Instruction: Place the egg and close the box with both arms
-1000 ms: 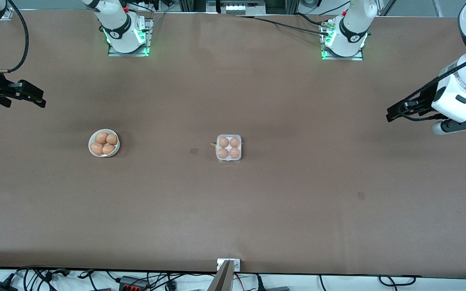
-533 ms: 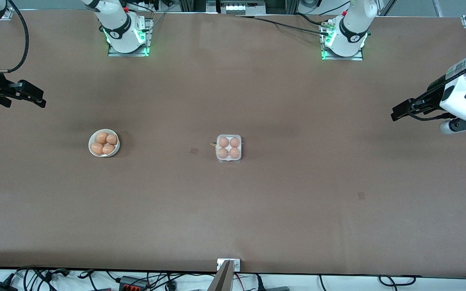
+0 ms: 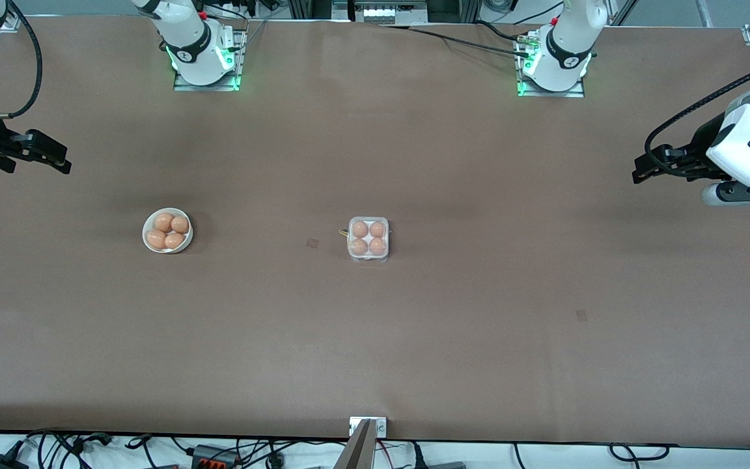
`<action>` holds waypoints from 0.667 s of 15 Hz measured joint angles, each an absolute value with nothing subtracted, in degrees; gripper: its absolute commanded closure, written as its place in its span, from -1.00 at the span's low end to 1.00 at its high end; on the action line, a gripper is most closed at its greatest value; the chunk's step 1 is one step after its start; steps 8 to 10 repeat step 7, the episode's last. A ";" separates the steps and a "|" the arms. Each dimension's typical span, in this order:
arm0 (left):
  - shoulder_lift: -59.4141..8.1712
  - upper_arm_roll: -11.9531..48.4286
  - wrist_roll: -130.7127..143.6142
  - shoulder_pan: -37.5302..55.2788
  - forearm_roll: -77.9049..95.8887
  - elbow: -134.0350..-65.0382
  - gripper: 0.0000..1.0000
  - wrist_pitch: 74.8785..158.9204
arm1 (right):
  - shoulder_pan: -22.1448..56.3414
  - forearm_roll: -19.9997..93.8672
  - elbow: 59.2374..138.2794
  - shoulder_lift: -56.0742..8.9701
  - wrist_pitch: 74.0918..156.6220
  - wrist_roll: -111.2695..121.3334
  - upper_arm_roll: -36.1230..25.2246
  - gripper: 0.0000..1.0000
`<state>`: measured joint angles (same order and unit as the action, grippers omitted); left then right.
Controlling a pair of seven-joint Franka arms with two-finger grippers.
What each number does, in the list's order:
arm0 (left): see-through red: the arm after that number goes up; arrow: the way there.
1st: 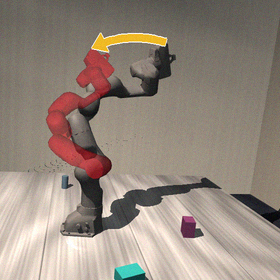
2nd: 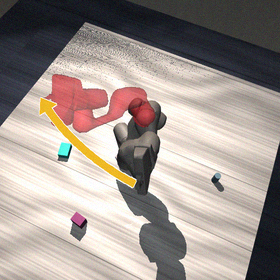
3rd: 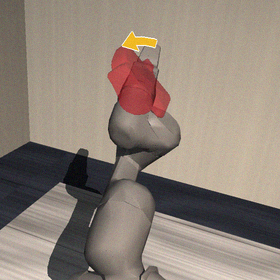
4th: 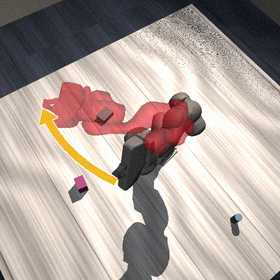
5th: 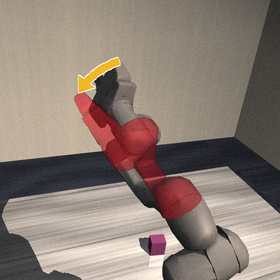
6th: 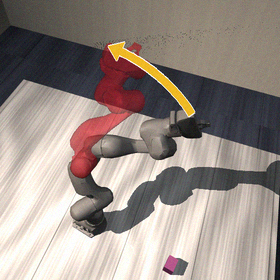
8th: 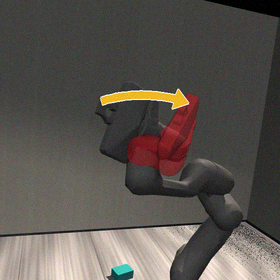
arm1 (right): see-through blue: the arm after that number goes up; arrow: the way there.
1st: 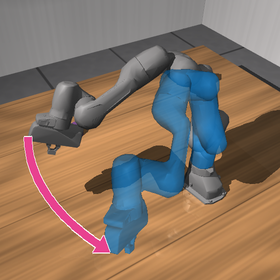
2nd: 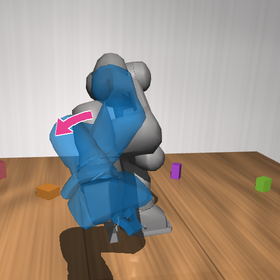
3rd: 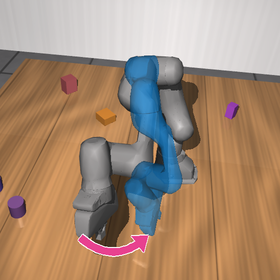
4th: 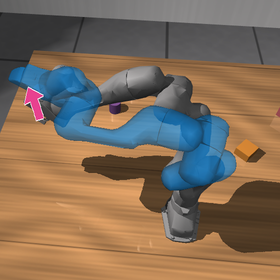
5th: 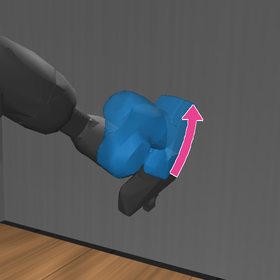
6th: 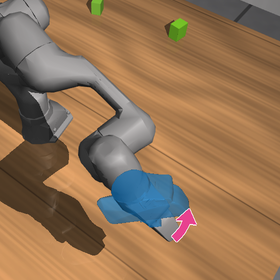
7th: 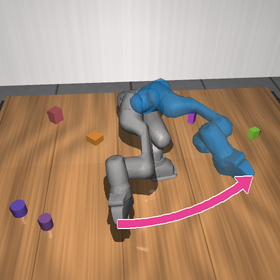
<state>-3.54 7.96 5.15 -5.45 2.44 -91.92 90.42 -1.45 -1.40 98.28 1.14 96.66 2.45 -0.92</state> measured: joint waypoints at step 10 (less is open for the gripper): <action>-3.66 7.95 3.96 -5.46 2.43 -91.49 -1.00 87.94 | -1.45 -1.40 98.28 1.16 95.91 2.45 -0.80 -1.00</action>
